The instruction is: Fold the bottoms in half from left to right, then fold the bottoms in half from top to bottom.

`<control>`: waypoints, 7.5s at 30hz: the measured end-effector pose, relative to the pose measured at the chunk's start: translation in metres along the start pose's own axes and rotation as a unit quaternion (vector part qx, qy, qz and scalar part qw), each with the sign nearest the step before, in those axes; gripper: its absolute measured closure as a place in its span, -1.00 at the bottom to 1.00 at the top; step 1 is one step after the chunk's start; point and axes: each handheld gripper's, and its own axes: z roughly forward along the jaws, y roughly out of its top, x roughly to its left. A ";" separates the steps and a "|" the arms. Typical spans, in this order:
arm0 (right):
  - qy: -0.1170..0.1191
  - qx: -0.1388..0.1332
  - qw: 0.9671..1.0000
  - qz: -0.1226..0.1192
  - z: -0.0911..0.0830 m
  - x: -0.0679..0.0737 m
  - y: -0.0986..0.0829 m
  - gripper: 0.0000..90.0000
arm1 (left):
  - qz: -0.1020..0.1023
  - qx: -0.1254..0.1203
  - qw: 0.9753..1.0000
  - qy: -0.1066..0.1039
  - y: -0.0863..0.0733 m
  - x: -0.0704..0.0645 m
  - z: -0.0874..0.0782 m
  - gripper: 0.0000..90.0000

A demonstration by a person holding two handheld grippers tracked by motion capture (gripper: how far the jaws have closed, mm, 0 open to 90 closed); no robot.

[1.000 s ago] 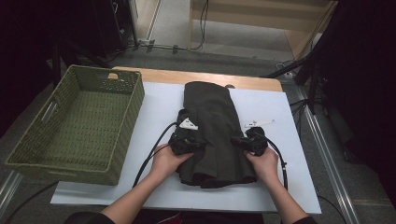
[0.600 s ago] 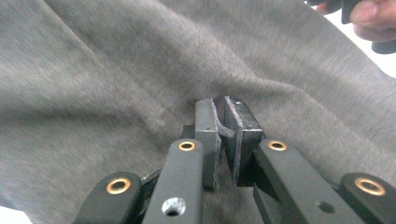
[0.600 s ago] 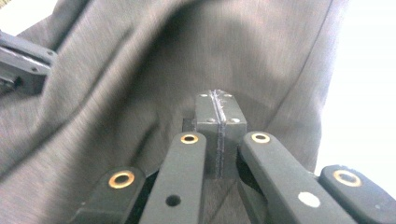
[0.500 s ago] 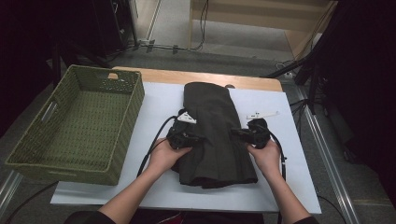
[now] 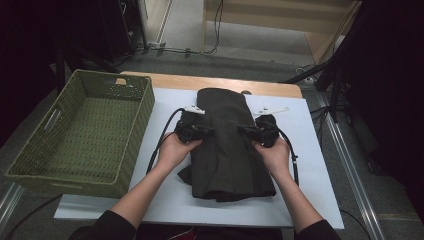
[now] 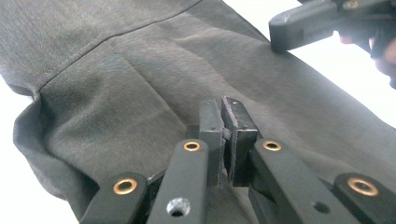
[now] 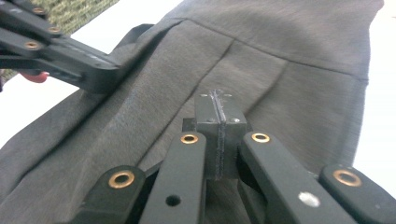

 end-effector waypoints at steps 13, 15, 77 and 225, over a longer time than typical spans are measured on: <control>-0.015 0.033 0.999 0.017 0.043 -0.014 -0.025 0.94 | -0.006 0.036 0.999 -0.003 -0.017 0.003 0.039 0.96; -0.015 0.033 0.999 0.011 0.046 -0.016 -0.029 0.94 | 0.000 0.037 0.999 0.000 -0.019 0.003 0.043 1.00; 0.016 0.016 0.999 0.033 -0.004 -0.016 -0.020 -0.05 | -0.044 -0.016 0.997 0.067 -0.003 0.048 -0.023 -0.32; -0.002 0.057 0.998 0.012 0.042 0.007 -0.026 0.95 | 0.052 -0.034 0.998 -0.020 0.062 0.001 -0.038 0.88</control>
